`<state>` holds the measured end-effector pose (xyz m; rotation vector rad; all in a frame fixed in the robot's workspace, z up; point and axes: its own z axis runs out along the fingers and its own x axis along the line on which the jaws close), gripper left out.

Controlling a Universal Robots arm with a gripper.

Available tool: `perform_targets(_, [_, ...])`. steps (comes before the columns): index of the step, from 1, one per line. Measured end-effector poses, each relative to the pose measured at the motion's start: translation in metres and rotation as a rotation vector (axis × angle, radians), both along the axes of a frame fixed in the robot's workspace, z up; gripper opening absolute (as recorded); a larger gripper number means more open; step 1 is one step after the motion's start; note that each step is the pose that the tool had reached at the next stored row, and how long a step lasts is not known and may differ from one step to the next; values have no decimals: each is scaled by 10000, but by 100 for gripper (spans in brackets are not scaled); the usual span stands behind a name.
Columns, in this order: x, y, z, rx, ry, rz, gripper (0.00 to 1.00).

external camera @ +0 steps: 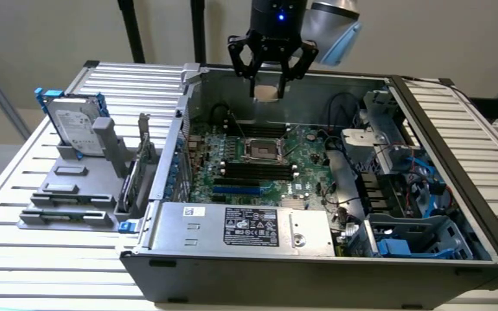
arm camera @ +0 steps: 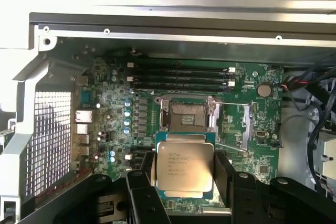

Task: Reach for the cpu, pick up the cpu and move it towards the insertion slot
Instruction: 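Pick up the cpu and move it towards the insertion slot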

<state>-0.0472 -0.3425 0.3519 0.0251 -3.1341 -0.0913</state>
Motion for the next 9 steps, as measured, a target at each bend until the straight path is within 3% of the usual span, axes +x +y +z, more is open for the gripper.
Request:
perform_targets(3, [13, 37, -2, -25, 1, -1, 55])
perform_targets(9, [13, 37, -2, -26, 8, 0, 55])
